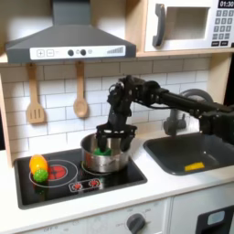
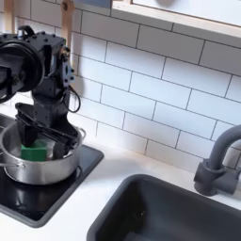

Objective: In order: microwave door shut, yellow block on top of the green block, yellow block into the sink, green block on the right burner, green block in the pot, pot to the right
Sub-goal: 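Drag the pot to the right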

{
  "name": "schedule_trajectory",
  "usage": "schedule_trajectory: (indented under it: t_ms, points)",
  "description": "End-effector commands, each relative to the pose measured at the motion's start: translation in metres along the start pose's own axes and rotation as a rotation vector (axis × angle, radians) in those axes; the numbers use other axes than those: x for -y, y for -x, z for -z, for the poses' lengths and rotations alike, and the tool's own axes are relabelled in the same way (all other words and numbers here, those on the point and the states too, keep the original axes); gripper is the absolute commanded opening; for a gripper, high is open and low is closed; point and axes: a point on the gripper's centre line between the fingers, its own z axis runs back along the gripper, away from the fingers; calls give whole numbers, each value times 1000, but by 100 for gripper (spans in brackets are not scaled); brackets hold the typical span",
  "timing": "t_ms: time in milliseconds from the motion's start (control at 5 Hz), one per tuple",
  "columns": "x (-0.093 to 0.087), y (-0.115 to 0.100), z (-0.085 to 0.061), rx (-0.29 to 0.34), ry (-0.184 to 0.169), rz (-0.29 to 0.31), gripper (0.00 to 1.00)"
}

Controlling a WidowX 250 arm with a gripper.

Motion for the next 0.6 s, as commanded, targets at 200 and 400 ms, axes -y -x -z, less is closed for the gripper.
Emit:
schedule_trajectory:
  t_ms: [200, 400]
  points:
    - [38, 10, -3, 5, 40, 79, 100]
    - [43, 11, -4, 6, 49, 89, 100]
